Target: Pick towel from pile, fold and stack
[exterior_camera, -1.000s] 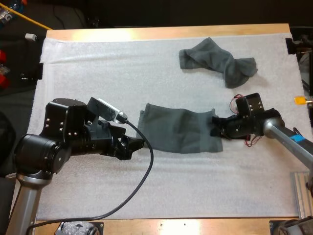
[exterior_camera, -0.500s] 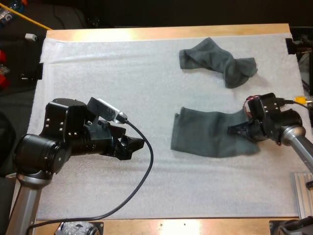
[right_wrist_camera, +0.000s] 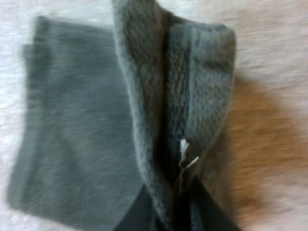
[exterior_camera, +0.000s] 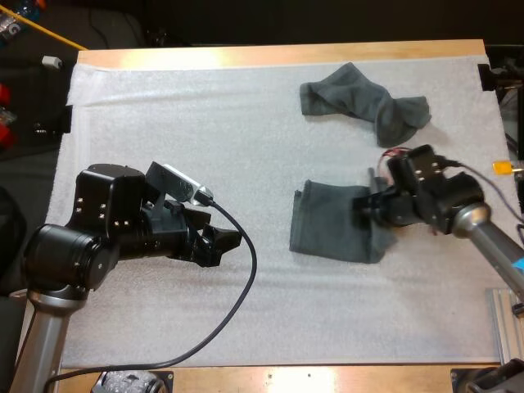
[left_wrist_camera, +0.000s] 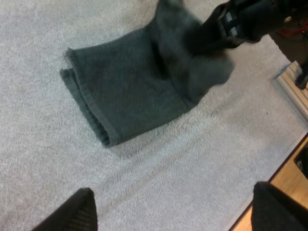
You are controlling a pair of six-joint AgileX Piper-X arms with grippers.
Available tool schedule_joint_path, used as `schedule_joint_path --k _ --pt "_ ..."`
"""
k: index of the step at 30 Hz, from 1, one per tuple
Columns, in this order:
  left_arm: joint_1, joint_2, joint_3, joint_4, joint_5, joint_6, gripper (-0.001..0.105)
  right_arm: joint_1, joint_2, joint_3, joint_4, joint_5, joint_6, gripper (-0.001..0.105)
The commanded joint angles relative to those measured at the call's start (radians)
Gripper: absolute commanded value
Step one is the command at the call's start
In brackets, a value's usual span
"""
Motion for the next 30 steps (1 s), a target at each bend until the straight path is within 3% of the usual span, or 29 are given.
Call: schedule_joint_path --k 1,9,14,21,23,28,30 --pt "-0.003 -0.006 -0.009 0.0 -0.002 -0.005 0.065 0.018 0.022 -0.007 -0.028 -0.039 0.042 0.0" --pt "-0.003 -0.006 -0.009 0.002 -0.002 -0.005 0.065 0.087 0.141 -0.007 -0.192 -0.129 0.199 0.0" --pt "-0.003 -0.006 -0.009 0.005 -0.002 -0.005 0.065 0.09 0.196 -0.007 -0.267 -0.131 0.281 0.0" --pt "-0.003 -0.006 -0.009 0.005 -0.002 -0.005 0.065 0.098 0.257 -0.007 -0.317 -0.151 0.307 0.001" --pt "-0.003 -0.006 -0.009 0.005 -0.002 -0.005 0.065 0.098 0.271 -0.007 -0.317 -0.153 0.308 0.009" --pt "-0.003 -0.006 -0.009 0.005 -0.002 -0.005 0.065 0.098 0.282 -0.011 -0.344 -0.226 0.294 0.057" --pt "-0.003 -0.006 -0.009 0.005 -0.002 -0.005 0.065 0.098 0.277 -0.022 -0.344 -0.243 0.275 0.063"
